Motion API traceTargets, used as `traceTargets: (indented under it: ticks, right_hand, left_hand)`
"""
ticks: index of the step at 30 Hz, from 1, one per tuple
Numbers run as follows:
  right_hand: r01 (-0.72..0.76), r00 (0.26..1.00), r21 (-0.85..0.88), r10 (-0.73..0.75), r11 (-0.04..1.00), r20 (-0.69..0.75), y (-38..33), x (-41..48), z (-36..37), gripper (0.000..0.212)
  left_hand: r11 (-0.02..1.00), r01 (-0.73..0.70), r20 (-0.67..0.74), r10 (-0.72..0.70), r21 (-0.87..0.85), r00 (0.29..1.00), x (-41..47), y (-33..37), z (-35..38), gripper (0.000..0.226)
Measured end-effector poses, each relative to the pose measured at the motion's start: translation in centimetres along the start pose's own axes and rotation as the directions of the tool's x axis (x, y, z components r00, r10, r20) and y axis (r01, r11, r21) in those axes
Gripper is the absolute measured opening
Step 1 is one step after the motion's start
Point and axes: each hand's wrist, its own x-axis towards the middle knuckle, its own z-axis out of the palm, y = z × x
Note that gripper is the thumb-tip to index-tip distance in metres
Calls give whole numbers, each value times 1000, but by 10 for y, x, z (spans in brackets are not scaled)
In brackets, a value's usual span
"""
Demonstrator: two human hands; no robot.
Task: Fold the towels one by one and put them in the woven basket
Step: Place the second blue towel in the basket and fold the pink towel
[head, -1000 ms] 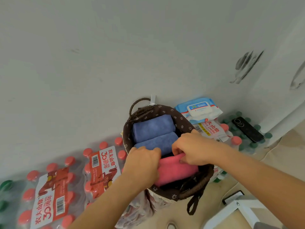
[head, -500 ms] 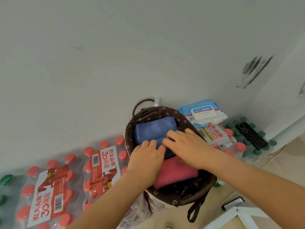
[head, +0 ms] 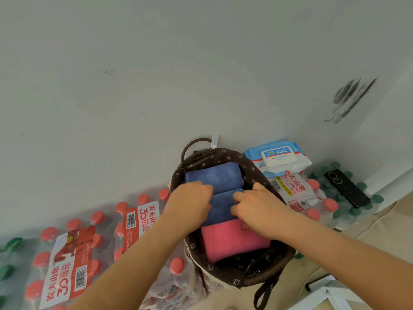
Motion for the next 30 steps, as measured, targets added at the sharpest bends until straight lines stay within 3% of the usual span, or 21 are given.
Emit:
traceTargets:
  ticks: [3, 8, 12, 18, 23, 27, 30]
  right_hand:
    - [-37, 998, 30, 38, 999, -49, -2, -3, -3, 19]
    - [-100, 983, 21, 102, 995, -154, -3, -6, 2, 39]
    - [-40, 979, 28, 44, 999, -198, 2, -3, 1, 44]
    - [-21, 991, 54, 28, 998, -132, 5, 0, 0, 46]
    - [-28, 999, 84, 32, 996, -42, 4, 2, -7, 44]
    - [-39, 999, 112, 36, 993, 27, 3, 2, -11, 33]
    - [-68, 995, 143, 57, 987, 80, 0, 1, -14, 33]
  left_hand:
    - [995, 22, 99, -32, 101, 995, 8, -2, -3, 14]
    - [995, 96, 127, -96, 10, 987, 17, -4, 8, 29]
    - [992, 120, 121, -114, -41, 986, 21, -4, 7, 23]
    - [978, 170, -28, -174, -125, 984, 15, 2, 13, 11]
    - [979, 36, 17, -33, -200, 999, 6, 5, 4, 22]
    - [998, -50, 183, 57, -41, 981, -7, 12, 0, 51]
    - [989, -100, 195, 77, 111, 978, -12, 19, 5, 61]
